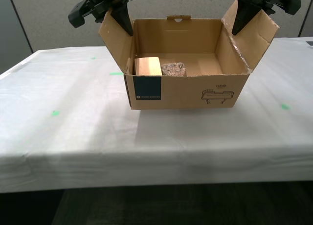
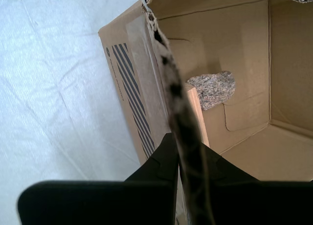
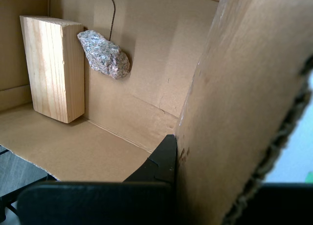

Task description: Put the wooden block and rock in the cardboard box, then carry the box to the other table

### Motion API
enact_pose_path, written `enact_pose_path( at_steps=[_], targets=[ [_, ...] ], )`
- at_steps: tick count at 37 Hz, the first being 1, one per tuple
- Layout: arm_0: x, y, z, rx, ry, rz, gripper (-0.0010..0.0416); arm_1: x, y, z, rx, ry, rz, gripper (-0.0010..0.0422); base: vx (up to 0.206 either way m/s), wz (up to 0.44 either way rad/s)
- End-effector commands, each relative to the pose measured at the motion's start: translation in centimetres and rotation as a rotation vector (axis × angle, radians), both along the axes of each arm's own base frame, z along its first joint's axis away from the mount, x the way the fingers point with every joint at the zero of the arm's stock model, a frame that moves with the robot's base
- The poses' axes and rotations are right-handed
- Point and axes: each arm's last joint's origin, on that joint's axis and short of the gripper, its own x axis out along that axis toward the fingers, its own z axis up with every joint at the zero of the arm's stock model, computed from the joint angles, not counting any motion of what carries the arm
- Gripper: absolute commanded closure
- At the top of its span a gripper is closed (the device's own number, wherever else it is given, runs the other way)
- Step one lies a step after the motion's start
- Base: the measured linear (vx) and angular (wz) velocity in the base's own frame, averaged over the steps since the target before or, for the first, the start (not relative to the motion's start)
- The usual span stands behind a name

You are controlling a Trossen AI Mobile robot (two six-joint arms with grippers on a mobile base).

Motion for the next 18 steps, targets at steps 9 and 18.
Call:
enact_pose_path(
  at_steps=[9,18],
  targets=[
    [0.02,0.21,0.11,0.019,-0.011,0.023,0.0407,0.00,-0.15,0.17,-0.036,0.024,0.037,0.0413,0.162,-0.002],
    [0.93,0.54,0.47,0.059,-0.101,0.000,0.0407,0.89,-0.01,0.44,-0.065,-0.027,0.049,0.0413,0.047,0.005]
  ],
)
